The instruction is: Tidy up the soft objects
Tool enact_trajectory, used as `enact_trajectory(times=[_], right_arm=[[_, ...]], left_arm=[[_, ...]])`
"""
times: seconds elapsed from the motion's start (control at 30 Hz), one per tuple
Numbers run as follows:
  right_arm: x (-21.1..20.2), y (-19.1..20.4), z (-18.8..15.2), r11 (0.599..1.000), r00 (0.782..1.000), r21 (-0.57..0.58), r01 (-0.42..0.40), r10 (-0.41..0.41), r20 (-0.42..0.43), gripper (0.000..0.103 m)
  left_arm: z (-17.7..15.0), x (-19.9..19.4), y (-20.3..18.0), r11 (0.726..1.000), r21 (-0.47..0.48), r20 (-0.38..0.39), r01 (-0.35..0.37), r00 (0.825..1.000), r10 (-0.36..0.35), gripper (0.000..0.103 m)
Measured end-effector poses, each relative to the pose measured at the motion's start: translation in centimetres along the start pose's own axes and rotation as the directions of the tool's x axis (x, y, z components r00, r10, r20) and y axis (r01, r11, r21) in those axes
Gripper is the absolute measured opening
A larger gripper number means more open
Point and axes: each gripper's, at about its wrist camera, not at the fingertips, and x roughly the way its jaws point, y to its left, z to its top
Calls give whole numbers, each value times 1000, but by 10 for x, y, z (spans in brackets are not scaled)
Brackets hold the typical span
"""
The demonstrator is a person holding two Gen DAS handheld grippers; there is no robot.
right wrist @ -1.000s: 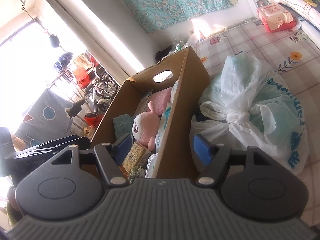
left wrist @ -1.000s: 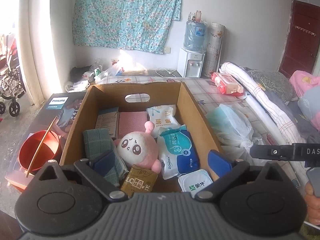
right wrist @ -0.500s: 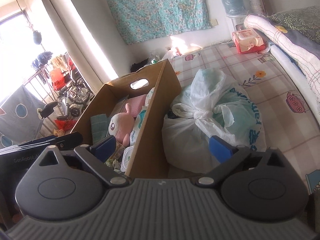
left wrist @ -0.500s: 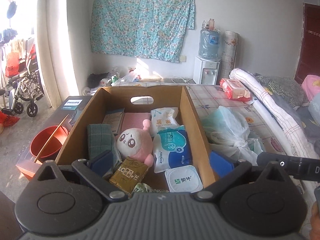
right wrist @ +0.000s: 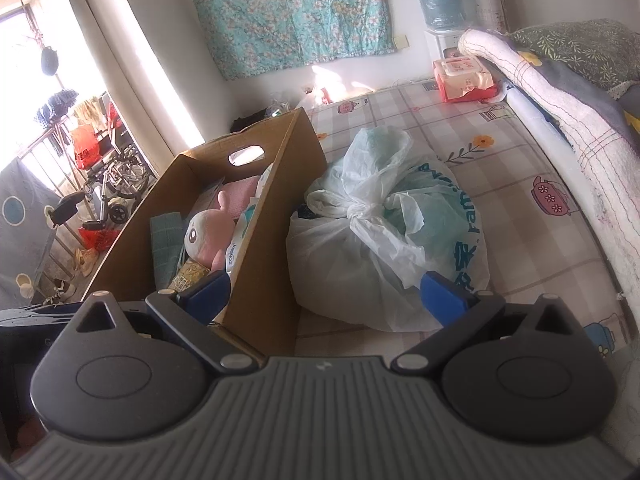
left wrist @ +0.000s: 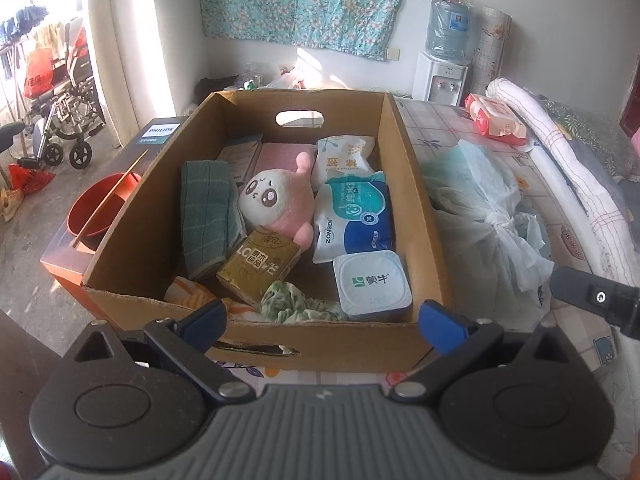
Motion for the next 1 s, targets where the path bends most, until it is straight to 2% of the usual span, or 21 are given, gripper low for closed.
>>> enact_trajectory(times=[0.37,0.5,0.7,1.0], right_arm=[[28,32,-13,988,990,-151,-18,-4,-144,102],[36,37,-14,983,986,-185,3,-34,-166,102],[44,31,-12,983,981,-182,29,-63,-184,102],[51,33,-12,983,977,-181,34,-70,-200,102]], left_arm=[[-15,7,9,997,-81,-83,-17,996,10,103],[-17,15,7,997,-77,-113,-20,994,11,103],[-17,18,7,997,-79,-119,-19,993,9,103],[-17,21,7,997,-72,-126,-31,992,22,102]])
